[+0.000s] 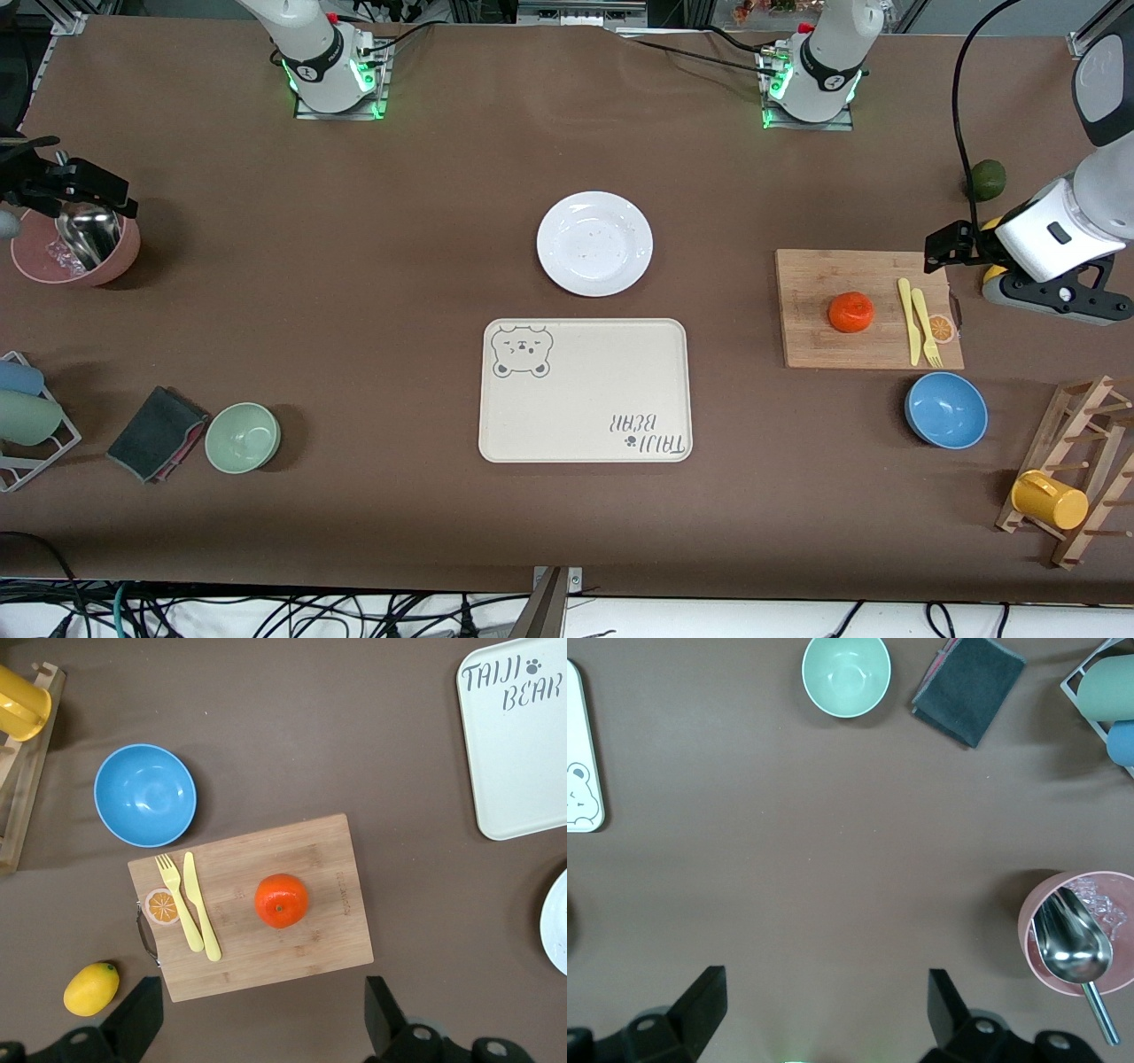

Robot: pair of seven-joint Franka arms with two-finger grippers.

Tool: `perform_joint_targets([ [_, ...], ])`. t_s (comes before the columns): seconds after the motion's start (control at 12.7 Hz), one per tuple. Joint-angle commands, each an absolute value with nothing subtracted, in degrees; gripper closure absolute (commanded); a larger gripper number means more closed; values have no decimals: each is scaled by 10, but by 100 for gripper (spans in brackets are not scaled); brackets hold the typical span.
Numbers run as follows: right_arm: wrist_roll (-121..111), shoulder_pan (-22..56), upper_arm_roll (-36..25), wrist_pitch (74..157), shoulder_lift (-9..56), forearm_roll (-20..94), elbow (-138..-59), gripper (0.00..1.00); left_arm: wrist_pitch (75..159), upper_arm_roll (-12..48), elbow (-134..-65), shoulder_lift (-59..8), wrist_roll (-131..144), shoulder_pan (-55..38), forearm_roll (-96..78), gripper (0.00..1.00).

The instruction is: Place orange and plate with both arms

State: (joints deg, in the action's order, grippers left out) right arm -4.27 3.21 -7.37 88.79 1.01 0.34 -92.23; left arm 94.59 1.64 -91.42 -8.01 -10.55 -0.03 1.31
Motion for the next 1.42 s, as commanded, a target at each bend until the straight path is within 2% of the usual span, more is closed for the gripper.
perform_joint_targets([
  [0.0, -47, 32, -73, 875, 12, 0, -910, 0, 947, 17, -910, -80, -114, 2, 0, 0],
  [1.34, -46, 30, -76, 860, 11, 3, -911, 0, 945, 16, -910, -88, -121, 4, 1, 0],
])
